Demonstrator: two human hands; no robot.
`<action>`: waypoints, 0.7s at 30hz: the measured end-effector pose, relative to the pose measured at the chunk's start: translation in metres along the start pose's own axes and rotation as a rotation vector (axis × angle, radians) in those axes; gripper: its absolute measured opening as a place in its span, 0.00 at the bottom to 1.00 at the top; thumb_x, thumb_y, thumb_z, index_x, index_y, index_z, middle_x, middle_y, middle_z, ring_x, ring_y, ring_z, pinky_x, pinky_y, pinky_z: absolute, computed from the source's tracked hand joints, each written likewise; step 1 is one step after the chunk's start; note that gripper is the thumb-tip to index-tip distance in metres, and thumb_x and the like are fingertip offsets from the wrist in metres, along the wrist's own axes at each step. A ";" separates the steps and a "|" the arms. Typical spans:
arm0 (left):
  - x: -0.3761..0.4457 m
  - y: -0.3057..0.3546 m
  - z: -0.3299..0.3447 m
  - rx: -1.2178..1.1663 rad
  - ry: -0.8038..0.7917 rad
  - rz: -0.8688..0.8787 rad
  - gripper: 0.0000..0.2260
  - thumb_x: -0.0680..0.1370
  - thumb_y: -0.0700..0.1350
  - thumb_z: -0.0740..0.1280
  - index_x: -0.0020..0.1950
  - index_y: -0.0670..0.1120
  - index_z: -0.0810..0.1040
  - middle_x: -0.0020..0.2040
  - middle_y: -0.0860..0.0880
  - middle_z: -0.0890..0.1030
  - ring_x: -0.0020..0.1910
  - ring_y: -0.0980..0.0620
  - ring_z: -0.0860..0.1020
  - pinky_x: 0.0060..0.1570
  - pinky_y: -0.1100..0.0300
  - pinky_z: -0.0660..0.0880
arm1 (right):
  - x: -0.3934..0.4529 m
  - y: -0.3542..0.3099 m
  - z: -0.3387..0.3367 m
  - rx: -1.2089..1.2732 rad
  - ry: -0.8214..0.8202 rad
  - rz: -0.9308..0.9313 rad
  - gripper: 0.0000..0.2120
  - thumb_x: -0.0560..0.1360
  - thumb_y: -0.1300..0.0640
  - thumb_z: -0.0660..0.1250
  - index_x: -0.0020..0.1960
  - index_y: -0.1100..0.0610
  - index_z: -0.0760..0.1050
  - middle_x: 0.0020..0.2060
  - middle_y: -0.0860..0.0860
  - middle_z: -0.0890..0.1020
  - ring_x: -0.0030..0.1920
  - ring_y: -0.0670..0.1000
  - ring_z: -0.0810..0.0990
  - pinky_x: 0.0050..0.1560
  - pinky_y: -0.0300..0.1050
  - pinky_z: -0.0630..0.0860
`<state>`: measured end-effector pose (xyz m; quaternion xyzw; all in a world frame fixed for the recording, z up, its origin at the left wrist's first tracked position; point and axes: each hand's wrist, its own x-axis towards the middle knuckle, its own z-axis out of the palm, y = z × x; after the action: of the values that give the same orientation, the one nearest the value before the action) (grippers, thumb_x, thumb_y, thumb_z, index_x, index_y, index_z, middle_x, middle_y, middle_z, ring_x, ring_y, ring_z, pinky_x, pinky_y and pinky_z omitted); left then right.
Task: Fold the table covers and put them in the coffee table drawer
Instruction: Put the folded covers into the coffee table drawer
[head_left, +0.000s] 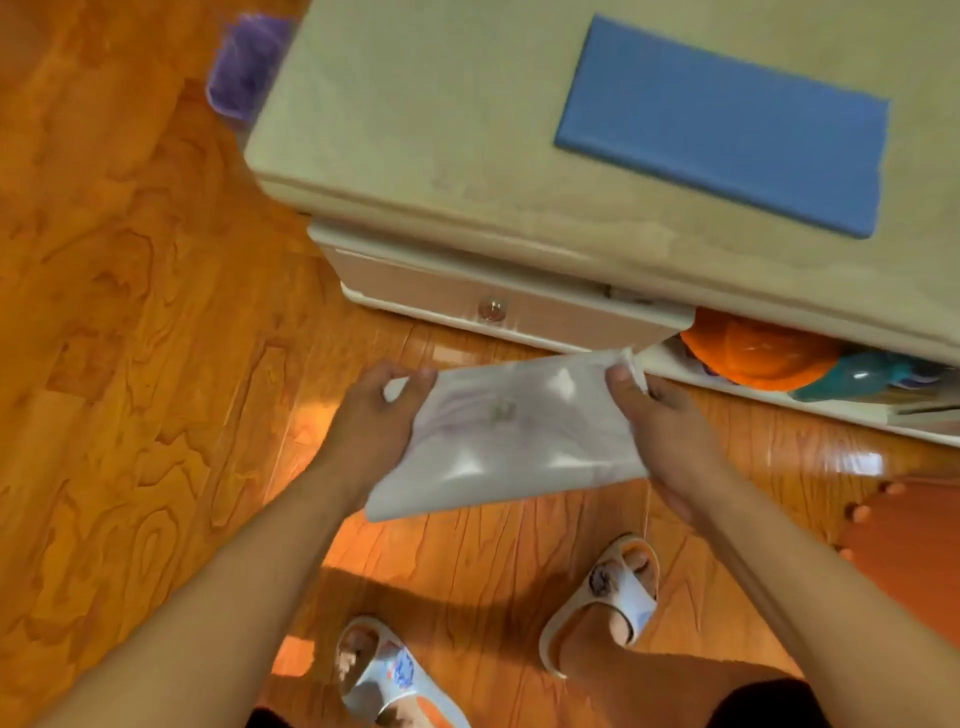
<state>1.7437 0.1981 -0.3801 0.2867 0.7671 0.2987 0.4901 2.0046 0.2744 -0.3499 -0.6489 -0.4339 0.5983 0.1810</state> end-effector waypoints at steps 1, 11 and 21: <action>0.022 -0.011 0.010 0.071 0.058 0.051 0.16 0.80 0.62 0.65 0.45 0.49 0.77 0.43 0.47 0.81 0.41 0.49 0.80 0.37 0.56 0.72 | 0.019 0.012 0.002 -0.015 -0.032 -0.014 0.26 0.75 0.33 0.66 0.55 0.55 0.82 0.50 0.58 0.86 0.53 0.64 0.84 0.60 0.67 0.78; 0.186 -0.080 0.088 0.277 0.377 0.441 0.22 0.85 0.53 0.58 0.34 0.45 0.72 0.31 0.49 0.75 0.32 0.55 0.73 0.32 0.61 0.64 | 0.193 0.107 0.038 0.043 0.040 0.082 0.46 0.66 0.20 0.58 0.69 0.53 0.75 0.66 0.55 0.80 0.63 0.60 0.79 0.68 0.61 0.72; 0.199 -0.077 0.138 0.362 0.131 0.237 0.14 0.84 0.41 0.53 0.51 0.41 0.78 0.58 0.37 0.80 0.58 0.37 0.77 0.59 0.47 0.73 | 0.150 0.122 0.008 -0.157 0.536 0.009 0.27 0.79 0.36 0.54 0.44 0.57 0.78 0.44 0.59 0.82 0.47 0.63 0.81 0.55 0.60 0.79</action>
<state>1.7895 0.3179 -0.5994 0.4382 0.7993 0.2295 0.3412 2.0257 0.3209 -0.5367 -0.7981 -0.4126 0.3705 0.2359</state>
